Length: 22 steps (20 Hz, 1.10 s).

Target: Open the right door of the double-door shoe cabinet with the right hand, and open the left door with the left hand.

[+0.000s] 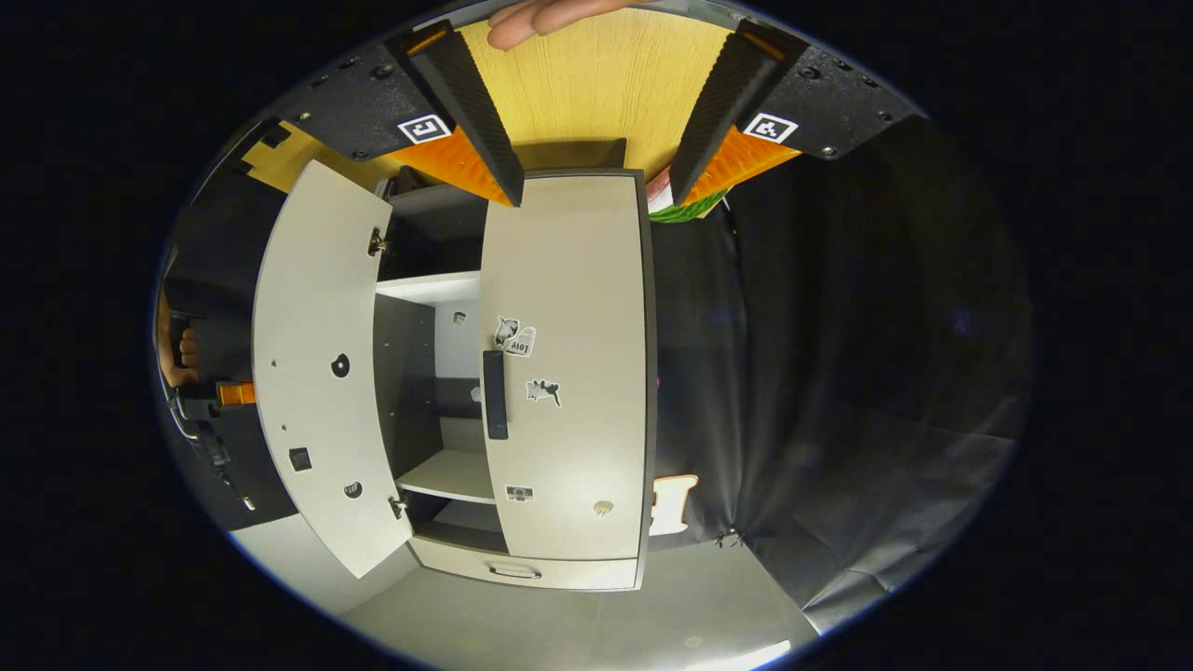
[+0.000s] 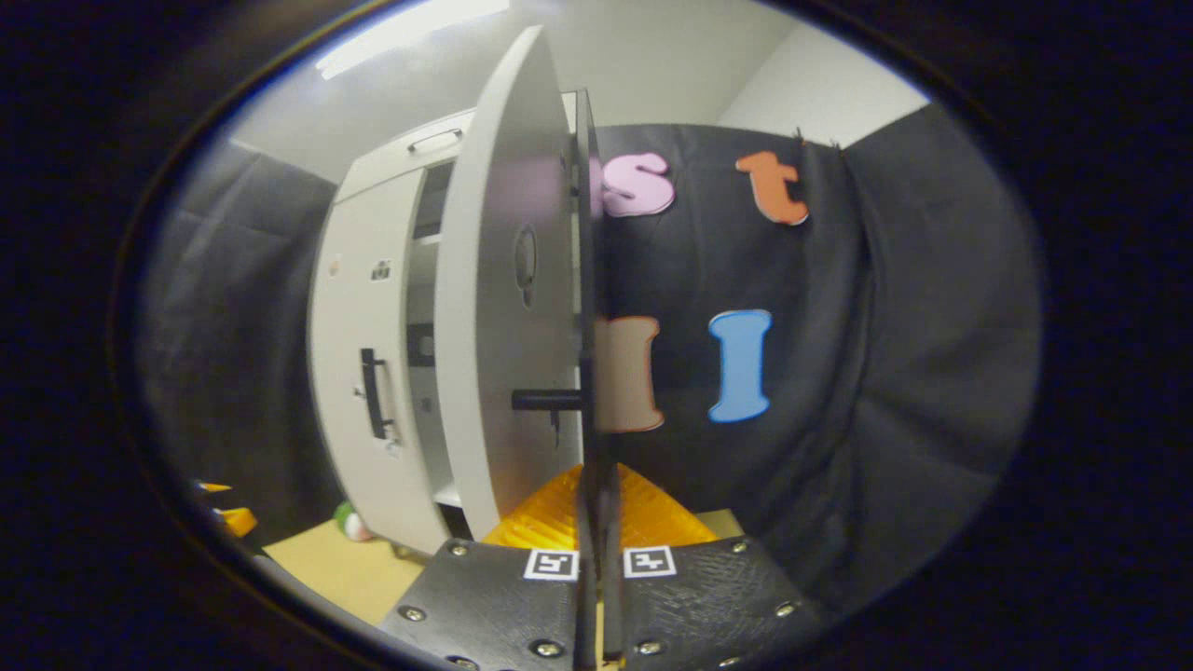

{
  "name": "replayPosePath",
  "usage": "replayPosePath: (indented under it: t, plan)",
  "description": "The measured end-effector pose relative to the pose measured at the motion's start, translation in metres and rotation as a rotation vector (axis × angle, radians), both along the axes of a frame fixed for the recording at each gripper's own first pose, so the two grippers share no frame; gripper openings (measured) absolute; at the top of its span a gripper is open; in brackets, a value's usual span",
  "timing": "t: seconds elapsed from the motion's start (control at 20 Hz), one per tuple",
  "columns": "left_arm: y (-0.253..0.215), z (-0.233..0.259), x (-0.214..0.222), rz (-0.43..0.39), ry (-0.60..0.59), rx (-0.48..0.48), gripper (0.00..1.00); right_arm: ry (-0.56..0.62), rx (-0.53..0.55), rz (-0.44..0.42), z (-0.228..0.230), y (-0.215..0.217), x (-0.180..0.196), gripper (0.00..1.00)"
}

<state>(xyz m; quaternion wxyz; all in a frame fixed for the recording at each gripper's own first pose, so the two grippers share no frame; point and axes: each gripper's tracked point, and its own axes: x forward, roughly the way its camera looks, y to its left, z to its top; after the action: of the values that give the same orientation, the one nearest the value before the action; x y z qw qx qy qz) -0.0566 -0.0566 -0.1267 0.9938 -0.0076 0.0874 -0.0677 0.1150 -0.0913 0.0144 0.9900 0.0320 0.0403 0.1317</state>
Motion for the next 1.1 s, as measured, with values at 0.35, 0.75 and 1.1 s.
replayPosePath:
  t: [0.35,0.75,1.1]
  plan:
    - [0.001,0.003,0.013,-0.005,-0.012,-0.019,0.98,-0.08,-0.121,-0.074,0.002,-0.006,-0.002,0.03]
    - [-0.023,0.034,0.099,-0.041,-0.003,-0.108,0.98,-0.127,-0.043,-0.178,-0.019,-0.047,-0.044,0.75]
    - [-0.079,0.063,0.164,-0.137,-0.045,-0.131,0.98,-0.125,0.1,-0.224,-0.049,-0.071,-0.109,0.96]
